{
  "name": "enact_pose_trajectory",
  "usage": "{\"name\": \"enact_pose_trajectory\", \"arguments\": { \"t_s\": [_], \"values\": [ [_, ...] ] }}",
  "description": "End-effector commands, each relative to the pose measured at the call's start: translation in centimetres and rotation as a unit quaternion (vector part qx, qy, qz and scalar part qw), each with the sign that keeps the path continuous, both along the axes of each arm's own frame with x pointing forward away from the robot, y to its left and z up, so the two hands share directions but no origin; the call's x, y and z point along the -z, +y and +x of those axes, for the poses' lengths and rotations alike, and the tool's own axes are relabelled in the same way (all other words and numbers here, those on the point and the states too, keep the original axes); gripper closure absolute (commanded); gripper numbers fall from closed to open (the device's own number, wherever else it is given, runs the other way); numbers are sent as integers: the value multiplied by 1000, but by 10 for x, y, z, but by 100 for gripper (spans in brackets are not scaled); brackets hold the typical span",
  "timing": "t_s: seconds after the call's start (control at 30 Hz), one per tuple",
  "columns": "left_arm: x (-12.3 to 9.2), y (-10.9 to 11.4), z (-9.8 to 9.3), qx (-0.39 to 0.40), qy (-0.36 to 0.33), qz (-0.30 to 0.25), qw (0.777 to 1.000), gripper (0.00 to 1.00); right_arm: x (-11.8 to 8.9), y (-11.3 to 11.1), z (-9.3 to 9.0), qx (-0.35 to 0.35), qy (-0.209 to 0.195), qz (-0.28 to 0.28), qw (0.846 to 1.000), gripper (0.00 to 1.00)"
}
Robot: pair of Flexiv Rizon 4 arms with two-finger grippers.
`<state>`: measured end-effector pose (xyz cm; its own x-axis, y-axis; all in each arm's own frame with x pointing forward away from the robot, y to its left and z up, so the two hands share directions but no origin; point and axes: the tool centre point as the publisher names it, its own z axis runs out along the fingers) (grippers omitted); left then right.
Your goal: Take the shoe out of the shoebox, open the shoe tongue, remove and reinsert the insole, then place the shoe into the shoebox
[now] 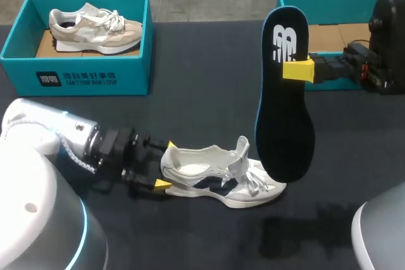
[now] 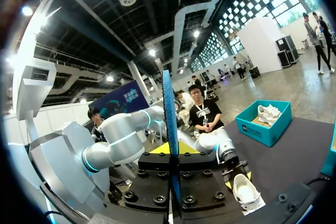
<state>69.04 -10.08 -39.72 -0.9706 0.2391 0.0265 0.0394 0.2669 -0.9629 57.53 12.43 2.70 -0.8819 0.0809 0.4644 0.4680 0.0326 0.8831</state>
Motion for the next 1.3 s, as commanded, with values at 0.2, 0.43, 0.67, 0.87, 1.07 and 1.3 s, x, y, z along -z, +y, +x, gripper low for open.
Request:
{"name": "enact_pose_trajectory", "arguments": {
  "t_s": [0.2, 0.43, 0.67, 0.87, 1.07, 1.3],
  "values": [
    [-9, 2, 1, 6, 1, 13, 1000, 0, 1, 1, -1, 1, 1, -1, 1000, 100],
    [-9, 2, 1, 6, 1, 13, 1000, 0, 1, 1, -1, 1, 1, -1, 1000, 100],
    [-22, -4, 2, 9, -25, 39, 999, 0, 1, 1, -1, 1, 1, -1, 1000, 100],
    [-23, -1, -3, 31, -56, 106, 992, 0, 1, 1, -1, 1, 1, -1, 1000, 100],
    [-15, 13, -4, 39, -66, 175, 982, 0, 1, 1, -1, 1, 1, -1, 1000, 100],
    [-17, 22, 1, 45, -81, 232, 968, 0, 1, 1, -1, 1, 1, -1, 1000, 100]
  ]
}}
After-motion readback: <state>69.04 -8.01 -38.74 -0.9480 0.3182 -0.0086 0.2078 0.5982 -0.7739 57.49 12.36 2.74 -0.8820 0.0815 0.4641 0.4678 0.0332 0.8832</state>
